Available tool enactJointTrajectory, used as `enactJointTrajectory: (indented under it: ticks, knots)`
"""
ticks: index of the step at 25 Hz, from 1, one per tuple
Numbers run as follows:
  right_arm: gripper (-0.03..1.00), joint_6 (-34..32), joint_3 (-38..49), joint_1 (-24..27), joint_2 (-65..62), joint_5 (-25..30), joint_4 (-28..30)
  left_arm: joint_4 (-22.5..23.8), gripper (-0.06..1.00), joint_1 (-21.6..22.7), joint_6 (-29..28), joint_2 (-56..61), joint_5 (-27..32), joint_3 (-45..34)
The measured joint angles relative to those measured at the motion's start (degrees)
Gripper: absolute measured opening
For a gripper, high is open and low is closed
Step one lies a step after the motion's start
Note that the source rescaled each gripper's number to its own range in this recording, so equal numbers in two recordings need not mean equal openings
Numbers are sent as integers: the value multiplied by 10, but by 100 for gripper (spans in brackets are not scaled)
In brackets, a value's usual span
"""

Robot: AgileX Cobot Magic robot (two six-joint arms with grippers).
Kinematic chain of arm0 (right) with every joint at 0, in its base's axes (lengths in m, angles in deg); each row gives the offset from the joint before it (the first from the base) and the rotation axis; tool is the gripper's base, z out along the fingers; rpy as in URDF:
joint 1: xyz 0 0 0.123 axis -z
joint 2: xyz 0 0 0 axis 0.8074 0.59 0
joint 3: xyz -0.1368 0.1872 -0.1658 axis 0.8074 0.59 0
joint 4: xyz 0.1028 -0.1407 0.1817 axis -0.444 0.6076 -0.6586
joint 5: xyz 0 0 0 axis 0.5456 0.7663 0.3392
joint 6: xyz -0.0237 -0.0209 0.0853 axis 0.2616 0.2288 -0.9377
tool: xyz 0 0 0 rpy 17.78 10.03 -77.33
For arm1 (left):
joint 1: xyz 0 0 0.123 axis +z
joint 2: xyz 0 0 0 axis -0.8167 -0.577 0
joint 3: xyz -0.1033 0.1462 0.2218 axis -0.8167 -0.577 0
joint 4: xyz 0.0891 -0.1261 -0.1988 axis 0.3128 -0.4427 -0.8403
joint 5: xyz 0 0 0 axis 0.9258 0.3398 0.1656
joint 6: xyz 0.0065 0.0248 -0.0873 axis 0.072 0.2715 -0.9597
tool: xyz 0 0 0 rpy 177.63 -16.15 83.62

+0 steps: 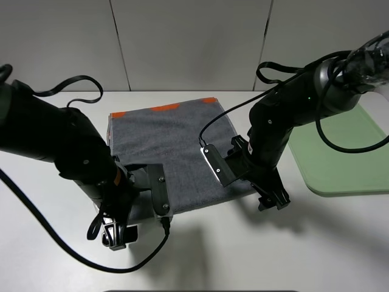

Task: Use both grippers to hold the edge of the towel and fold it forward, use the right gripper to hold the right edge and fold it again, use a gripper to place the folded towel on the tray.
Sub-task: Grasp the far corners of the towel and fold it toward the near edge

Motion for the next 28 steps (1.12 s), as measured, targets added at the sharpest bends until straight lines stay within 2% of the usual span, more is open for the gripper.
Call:
enactJointTrajectory:
  ticks: [7,13,15,18,21,28]
  knots:
    - [100,0,-1,0,1,1,-2,-4,88,0,-1,-24,-7,9]
    - [99,4,-1,0,1,-1,-4,-13,81,0,-1,-34,1,13]
    - [91,4,-1,0,2,-1,-8,-14,80,0,-2,-34,3,14]
    - [71,4,-1,0,2,-8,-13,-16,79,0,-2,-35,6,16]
    - [56,4,-1,0,4,-13,-14,-20,76,0,-2,-36,9,17]
    - [37,4,-1,0,4,-25,-17,-18,46,0,-2,-38,7,17]
